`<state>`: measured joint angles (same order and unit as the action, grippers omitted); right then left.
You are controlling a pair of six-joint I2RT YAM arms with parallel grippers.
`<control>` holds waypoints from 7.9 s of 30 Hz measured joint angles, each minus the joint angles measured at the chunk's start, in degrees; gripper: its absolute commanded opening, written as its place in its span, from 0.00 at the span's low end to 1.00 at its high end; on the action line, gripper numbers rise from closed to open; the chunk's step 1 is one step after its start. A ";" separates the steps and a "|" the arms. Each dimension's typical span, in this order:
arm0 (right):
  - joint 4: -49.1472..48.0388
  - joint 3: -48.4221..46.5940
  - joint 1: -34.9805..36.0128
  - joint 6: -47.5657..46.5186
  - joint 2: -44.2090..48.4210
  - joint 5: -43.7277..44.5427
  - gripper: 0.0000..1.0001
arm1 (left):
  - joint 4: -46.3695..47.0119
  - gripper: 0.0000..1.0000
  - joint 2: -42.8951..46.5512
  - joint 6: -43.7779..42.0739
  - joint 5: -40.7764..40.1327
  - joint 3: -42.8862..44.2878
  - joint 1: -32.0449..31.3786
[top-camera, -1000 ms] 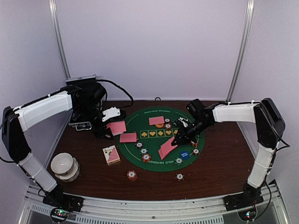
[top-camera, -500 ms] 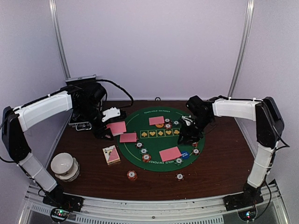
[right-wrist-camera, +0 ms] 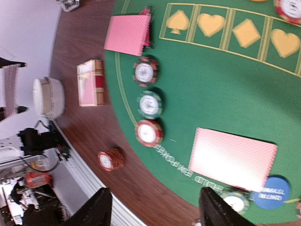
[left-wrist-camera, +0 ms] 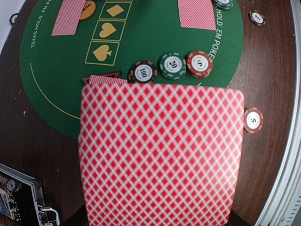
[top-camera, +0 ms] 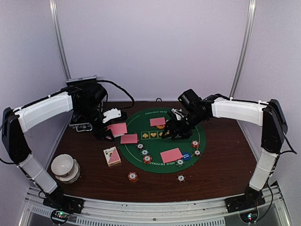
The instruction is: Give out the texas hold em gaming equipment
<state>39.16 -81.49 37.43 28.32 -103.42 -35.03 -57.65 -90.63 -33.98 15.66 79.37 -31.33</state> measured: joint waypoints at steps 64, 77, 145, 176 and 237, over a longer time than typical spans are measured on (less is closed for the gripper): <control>-49.24 -8.74 10.38 35.34 -17.84 -17.49 0.38 | -0.70 0.00 -0.02 0.13 1.05 0.02 0.00; -48.54 -8.20 9.97 34.99 -14.95 -18.14 0.10 | -0.70 0.00 -0.02 0.09 0.66 0.02 0.00; -10.91 -34.03 5.33 12.24 -33.03 2.16 0.45 | -0.70 0.00 1.60 0.02 -1.05 -2.01 0.42; -28.98 -15.28 11.32 20.04 -16.68 -3.43 1.00 | -2.05 0.00 0.52 0.04 0.17 -2.23 0.44; -50.82 -20.09 14.73 37.88 -27.34 -17.99 0.87 | -3.54 0.00 0.28 1.31 0.70 2.29 0.85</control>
<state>-11.66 -101.58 52.16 66.19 -130.76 -53.01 -61.19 -90.35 -32.67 16.36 81.67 -30.48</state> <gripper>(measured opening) 0.884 0.675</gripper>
